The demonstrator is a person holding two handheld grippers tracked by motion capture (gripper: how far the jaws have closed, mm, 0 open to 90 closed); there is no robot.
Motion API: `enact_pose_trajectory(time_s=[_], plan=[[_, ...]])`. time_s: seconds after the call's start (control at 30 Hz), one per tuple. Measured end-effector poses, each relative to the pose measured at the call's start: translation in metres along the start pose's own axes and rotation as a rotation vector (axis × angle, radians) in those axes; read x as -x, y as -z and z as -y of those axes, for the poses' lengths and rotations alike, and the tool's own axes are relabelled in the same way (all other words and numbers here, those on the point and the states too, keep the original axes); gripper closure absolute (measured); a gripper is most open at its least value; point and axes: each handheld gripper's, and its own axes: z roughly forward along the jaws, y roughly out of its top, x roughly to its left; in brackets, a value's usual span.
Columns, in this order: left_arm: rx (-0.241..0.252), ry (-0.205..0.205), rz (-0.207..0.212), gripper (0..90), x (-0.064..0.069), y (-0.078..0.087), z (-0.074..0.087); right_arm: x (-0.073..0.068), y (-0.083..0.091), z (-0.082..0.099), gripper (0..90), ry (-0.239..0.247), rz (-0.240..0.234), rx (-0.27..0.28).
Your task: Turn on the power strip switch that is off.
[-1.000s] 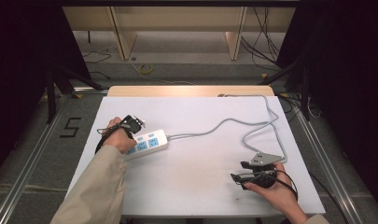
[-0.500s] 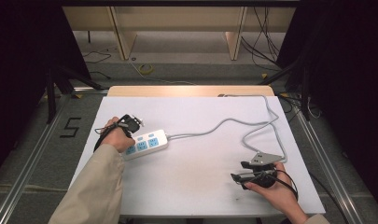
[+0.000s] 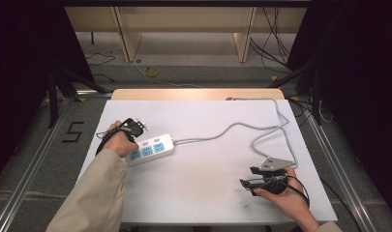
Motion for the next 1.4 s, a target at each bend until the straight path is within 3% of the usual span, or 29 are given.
enact_pose_trajectory(time_s=[0.17,0.2,0.6,0.77,0.93,1.13,1.4], plan=[[0.034,0.017,0.018,89.2,-0.003,0.004,0.003,0.0,0.0,0.0,36.5,0.001,0.001,0.002],[0.049,0.031,0.025,83.7,-0.002,0.005,0.003,0.0,0.0,0.0,36.4,0.001,0.001,0.001],[0.169,0.051,0.063,72.1,0.002,0.022,0.009,-0.001,0.0,0.0,36.4,0.003,-0.003,0.002],[0.232,0.052,0.08,64.0,0.008,0.029,0.01,-0.001,0.0,0.0,36.4,0.002,-0.004,0.001],[0.334,0.069,0.132,53.6,0.017,0.034,0.013,-0.001,-0.001,0.0,36.4,0.002,-0.005,0.002],[0.404,0.086,0.174,42.9,0.03,0.034,0.018,-0.001,-0.001,0.0,36.4,0.004,-0.005,0.003],[0.489,0.075,0.21,33.2,0.049,0.038,0.026,-0.002,-0.001,0.0,36.3,0.008,-0.01,0.001]])
